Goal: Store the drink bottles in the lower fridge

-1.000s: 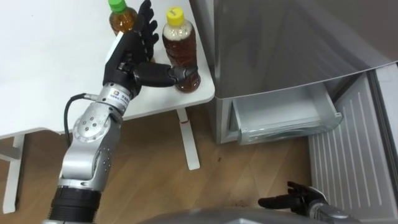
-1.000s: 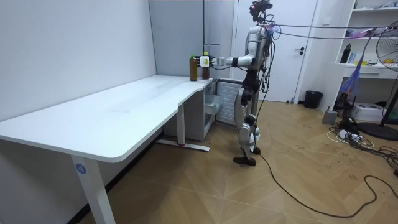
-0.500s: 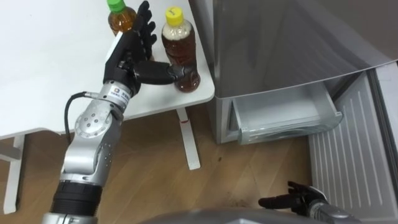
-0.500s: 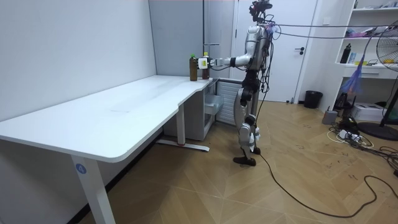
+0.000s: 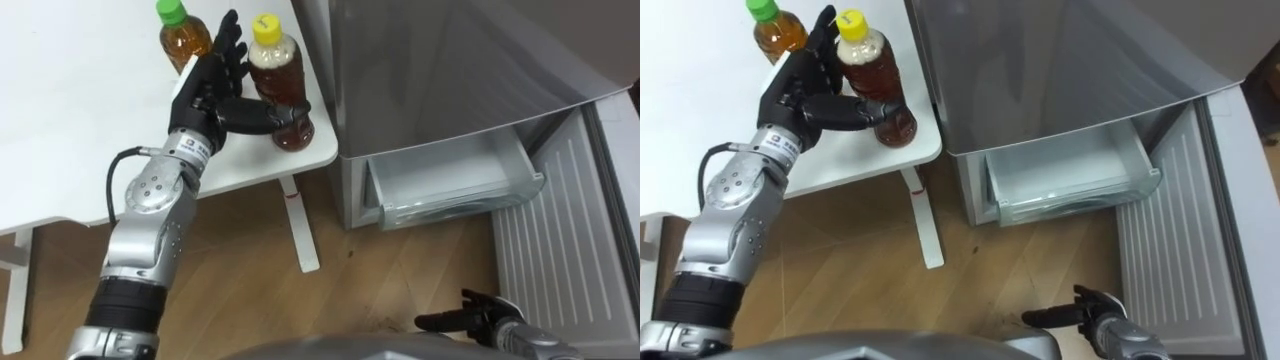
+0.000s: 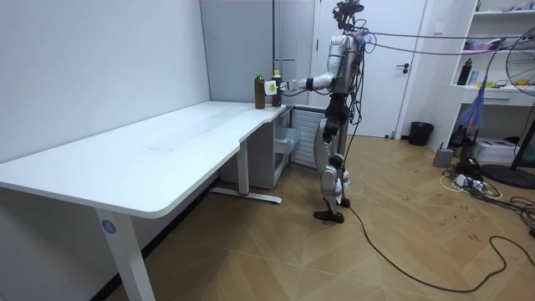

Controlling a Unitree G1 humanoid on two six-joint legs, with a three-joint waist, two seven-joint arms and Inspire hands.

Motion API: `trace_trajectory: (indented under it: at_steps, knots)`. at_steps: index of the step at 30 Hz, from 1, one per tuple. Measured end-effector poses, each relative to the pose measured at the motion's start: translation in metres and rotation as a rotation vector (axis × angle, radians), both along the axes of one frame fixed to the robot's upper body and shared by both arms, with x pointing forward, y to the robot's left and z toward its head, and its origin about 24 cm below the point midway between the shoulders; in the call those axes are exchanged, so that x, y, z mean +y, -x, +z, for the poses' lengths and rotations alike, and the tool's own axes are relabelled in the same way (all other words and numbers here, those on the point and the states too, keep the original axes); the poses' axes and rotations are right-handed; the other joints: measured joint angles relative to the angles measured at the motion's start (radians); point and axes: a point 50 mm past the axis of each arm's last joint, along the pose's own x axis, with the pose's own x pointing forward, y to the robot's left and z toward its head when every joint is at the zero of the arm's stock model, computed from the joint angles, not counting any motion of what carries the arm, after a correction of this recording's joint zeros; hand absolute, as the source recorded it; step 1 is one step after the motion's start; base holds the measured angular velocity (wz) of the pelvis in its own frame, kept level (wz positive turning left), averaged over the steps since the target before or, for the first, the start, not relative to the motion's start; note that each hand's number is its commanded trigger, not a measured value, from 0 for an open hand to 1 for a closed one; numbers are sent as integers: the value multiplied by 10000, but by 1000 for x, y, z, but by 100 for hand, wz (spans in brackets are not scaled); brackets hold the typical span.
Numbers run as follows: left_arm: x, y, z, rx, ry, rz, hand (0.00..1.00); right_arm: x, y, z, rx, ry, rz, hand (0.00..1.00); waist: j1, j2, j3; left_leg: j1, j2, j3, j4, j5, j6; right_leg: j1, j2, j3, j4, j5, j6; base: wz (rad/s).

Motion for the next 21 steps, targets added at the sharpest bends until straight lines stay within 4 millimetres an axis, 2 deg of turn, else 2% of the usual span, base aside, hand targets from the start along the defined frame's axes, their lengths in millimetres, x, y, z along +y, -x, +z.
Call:
trace_trajectory:
  at_steps: [12,16,21]
  knots:
    - [-2,-7,6,-224,-4,-89,0,0,0,0,8,18,-8,0,-17,8,-8,-16,15,100,2,0,0,-110,-1,7,15,0,0,0]
    - [-3,-8,5,-76,-19,-135,0,-1,0,0,95,34,-32,0,-72,70,-58,15,13,98,3,0,0,-90,-1,11,16,0,0,0]
    - [-6,-8,4,10,-32,-208,0,-1,1,0,160,37,-58,0,-111,83,-64,131,14,97,-1,1,-1,32,-1,14,1,0,-1,0]
